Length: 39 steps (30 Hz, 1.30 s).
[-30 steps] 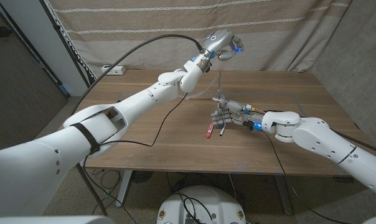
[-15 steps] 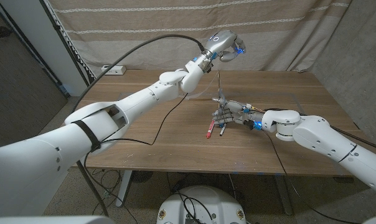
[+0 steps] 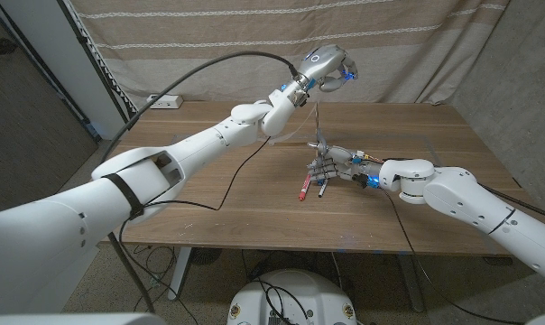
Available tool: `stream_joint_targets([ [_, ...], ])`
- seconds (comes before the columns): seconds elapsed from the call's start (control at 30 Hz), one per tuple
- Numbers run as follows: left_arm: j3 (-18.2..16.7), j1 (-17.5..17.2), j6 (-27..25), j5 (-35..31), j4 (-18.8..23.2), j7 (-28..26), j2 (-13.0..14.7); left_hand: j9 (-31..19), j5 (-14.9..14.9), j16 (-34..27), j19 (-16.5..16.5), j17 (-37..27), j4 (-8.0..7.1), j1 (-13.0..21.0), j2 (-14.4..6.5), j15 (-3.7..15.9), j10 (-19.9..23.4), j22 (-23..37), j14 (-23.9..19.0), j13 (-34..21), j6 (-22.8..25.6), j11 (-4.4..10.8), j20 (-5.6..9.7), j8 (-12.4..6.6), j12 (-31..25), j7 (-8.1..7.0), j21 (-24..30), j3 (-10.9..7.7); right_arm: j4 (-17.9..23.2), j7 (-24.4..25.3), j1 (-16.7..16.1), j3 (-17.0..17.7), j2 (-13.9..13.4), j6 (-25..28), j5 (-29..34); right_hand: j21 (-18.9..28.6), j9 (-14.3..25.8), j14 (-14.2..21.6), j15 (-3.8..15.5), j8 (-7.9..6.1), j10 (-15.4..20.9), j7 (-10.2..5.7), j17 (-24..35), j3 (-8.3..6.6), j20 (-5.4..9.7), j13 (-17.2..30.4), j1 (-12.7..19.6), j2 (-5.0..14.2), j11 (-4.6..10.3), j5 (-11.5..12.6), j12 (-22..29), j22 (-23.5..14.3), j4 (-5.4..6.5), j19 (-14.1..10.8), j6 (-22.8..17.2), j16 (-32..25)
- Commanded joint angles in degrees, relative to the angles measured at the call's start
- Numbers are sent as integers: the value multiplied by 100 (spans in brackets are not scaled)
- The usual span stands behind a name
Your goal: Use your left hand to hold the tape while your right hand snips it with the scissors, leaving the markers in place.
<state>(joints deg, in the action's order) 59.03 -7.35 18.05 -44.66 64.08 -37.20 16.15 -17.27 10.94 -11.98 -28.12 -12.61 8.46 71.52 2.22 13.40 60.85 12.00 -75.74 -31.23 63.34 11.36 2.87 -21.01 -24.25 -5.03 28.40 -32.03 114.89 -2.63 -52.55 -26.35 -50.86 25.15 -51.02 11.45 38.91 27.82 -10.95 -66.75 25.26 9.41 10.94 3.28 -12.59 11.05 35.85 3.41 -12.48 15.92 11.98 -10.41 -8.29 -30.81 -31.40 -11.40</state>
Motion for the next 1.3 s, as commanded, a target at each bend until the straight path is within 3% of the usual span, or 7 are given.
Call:
stream_joint_targets([
  [0.03,43,-52,-130,-291,178,-206,137,-6,40,-20,20,-511,-2,21,-44,40,31,15,-101,-17,3,2,745,-44,-49,-21,33,16,-73,-22,27,-25,68,54,-85,-7,42,34,9,-51,-5,247,1,-30,1,20,66,25,-7,29,-10,-13,8,-17,-18,11],
  [0.77,-18,-160,27,-283,314,-111,284,10,39,-21,35,-521,0,17,-37,39,39,14,-104,-18,14,0,745,-53,-43,-29,61,25,-153,22,104,-68,128,120,-81,-3,125,43,14,-91,-4,245,5,-32,0,21,65,42,-9,27,-8,-14,34,-23,-11,6],
  [1.3,-42,-184,110,-242,250,-73,225,11,39,-22,44,-528,-1,15,-39,39,42,13,-112,-16,3,1,747,-59,-37,-33,86,30,-164,56,42,-2,101,87,-113,-4,181,55,40,-128,15,246,6,-41,0,22,78,60,-7,28,0,-15,44,-19,-29,0],
])
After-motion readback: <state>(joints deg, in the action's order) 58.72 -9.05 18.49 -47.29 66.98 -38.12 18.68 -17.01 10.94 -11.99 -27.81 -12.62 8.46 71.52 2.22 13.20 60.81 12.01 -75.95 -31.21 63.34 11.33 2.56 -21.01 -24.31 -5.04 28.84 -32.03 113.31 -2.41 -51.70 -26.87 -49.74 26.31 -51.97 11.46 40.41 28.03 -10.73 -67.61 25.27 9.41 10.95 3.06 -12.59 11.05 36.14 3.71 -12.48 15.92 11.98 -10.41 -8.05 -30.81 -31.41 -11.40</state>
